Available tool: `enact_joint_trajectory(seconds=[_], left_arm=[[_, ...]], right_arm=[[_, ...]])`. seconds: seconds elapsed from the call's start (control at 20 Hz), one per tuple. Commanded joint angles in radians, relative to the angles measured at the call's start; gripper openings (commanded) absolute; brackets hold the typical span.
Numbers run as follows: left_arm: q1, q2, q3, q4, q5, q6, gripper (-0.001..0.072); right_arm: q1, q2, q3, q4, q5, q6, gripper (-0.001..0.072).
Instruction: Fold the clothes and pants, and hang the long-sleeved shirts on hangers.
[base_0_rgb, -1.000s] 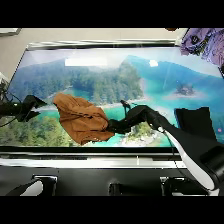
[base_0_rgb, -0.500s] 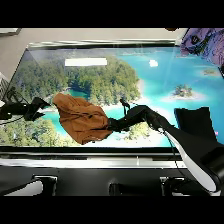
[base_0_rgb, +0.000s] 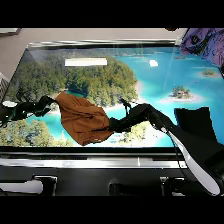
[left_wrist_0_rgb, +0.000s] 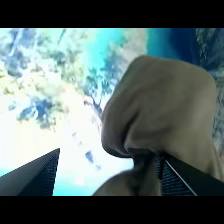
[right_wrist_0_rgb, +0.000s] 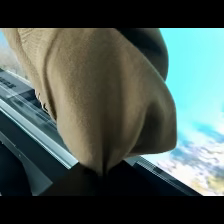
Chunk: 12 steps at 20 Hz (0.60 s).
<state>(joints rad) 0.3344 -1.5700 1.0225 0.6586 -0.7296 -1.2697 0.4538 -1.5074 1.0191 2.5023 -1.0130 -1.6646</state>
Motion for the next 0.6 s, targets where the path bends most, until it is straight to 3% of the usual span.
enact_joint_trajectory(seconds=[0.0,0.45,0.5,0.55], left_arm=[[-0.008,-0.072,0.028,-0.189,0.043,0.145,0.0663],[-0.132,-0.229,0.230,-0.253,0.043,0.173,0.0646],[-0.144,-0.249,0.251,-0.254,0.046,0.169,0.0607],[-0.153,-0.269,0.269,-0.262,0.045,0.170,0.0513]], right_arm=[[0.000,0.001,0.001,-0.001,-0.017,0.008,0.0034],[0.000,0.001,0.001,-0.008,-0.017,0.031,0.0034],[0.000,0.001,0.001,-0.009,-0.017,0.031,0.0034],[0.000,0.001,0.001,-0.010,-0.017,0.031,0.0034]])
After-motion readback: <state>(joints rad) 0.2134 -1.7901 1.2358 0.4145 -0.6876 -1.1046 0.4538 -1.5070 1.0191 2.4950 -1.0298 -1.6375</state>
